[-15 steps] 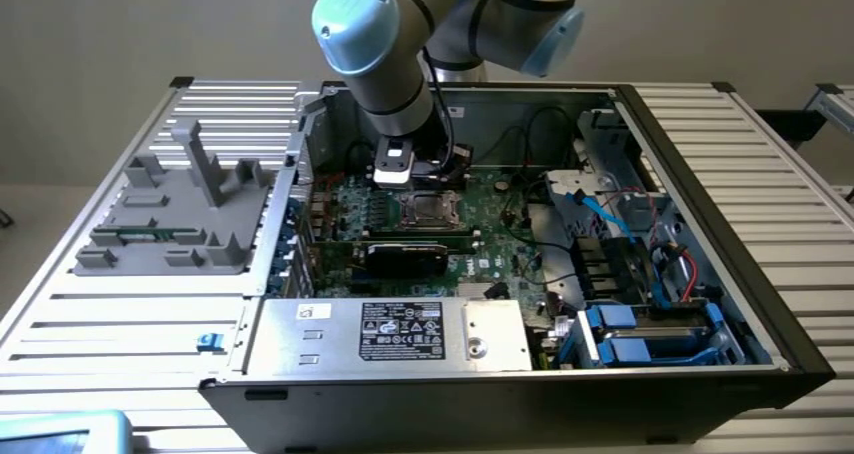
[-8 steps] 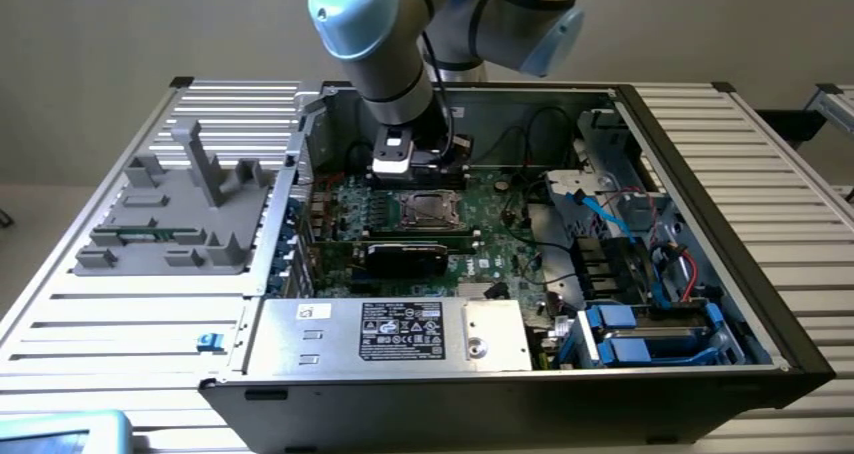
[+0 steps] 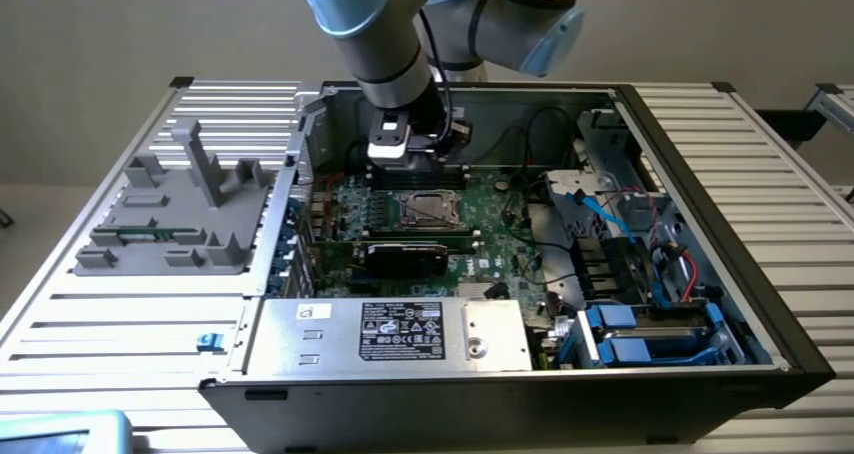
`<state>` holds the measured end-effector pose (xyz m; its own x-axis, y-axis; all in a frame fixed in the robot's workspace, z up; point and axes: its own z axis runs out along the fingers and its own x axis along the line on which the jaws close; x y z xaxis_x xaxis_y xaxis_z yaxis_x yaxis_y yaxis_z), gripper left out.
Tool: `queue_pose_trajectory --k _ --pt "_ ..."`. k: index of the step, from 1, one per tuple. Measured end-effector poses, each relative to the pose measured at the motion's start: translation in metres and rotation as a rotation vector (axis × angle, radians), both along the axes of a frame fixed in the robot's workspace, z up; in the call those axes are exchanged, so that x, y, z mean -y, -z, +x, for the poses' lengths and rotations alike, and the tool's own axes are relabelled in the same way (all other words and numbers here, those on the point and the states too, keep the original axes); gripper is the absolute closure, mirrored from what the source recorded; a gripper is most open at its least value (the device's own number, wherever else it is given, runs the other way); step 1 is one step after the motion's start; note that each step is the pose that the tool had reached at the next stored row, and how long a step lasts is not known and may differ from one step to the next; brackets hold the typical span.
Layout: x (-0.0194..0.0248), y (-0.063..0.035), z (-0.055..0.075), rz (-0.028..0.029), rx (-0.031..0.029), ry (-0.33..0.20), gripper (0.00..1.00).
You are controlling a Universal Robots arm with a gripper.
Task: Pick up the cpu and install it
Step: 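Install the first cpu locking lever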
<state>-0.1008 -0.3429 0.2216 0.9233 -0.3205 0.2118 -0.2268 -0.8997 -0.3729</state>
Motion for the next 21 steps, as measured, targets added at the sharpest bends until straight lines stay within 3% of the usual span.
queue_pose_trajectory --k 2,5,6,9,12,14,21 --pt "0.0005 -0.0011 -0.003 0.0001 -0.0033 0.0 0.89" --pt "0.0011 -0.0016 -0.007 0.0 -0.0182 0.0 0.89" --pt "0.0013 -0.0015 -0.008 0.0001 -0.0252 0.0 0.89" --pt "0.0015 -0.0017 -0.01 -0.0013 -0.0568 0.0 0.89" --pt "0.0014 -0.0016 -0.011 -0.0048 -0.0817 0.0 0.89" --pt "0.0015 -0.0026 -0.011 -0.0084 -0.0898 0.0 0.89" --pt "0.0023 -0.0146 -0.011 -0.0123 -0.1068 0.0 0.89"
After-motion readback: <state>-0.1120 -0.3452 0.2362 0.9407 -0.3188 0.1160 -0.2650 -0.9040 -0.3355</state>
